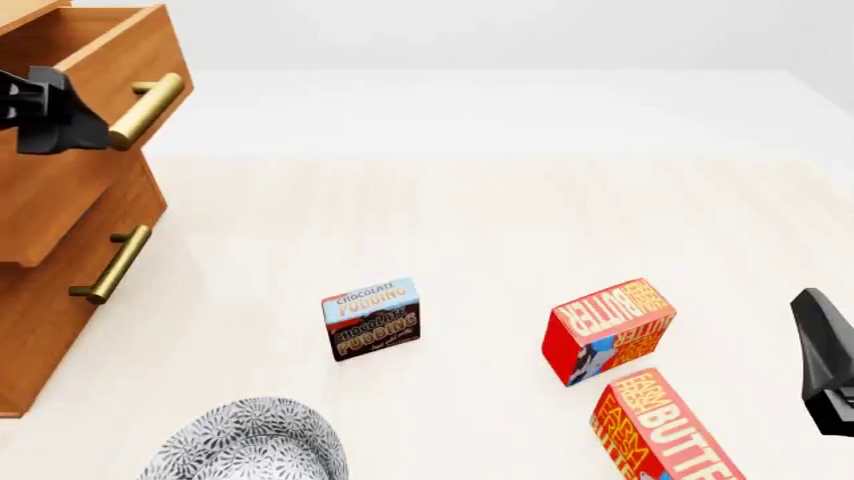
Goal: Put the chocolate pudding in the top drawer of the cabinet and close it.
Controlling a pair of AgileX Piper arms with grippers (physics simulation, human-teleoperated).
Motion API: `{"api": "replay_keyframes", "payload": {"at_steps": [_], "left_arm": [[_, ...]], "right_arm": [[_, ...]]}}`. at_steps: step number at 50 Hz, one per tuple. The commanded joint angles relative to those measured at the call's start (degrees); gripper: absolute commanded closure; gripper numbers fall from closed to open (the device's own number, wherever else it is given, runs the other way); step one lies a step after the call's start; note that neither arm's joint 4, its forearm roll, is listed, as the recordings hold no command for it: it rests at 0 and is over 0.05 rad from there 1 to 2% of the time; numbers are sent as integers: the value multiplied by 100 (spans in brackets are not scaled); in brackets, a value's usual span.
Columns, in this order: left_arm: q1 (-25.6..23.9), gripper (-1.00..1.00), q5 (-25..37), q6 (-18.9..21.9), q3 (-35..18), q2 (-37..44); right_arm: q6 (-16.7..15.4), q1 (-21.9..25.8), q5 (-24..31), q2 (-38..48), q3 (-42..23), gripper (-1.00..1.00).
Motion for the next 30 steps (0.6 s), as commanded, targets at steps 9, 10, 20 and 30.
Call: {"api": "replay_keyframes", "payload": {"at_steps": [9,10,20,30], "left_arm": [[-217,-100,-71,-79,555,-75],[-242,-100,-82,-56,570,-106],[-275,-100,-299,-54,694,10],[-453,-100,-476,-27,969,72]], "right_arm": [[6,1,-16,6,15,-100],[7,4,-16,6,16,-100],[5,2,-16,5,15,-100],[8,1,-16,6,16,-100]]}}
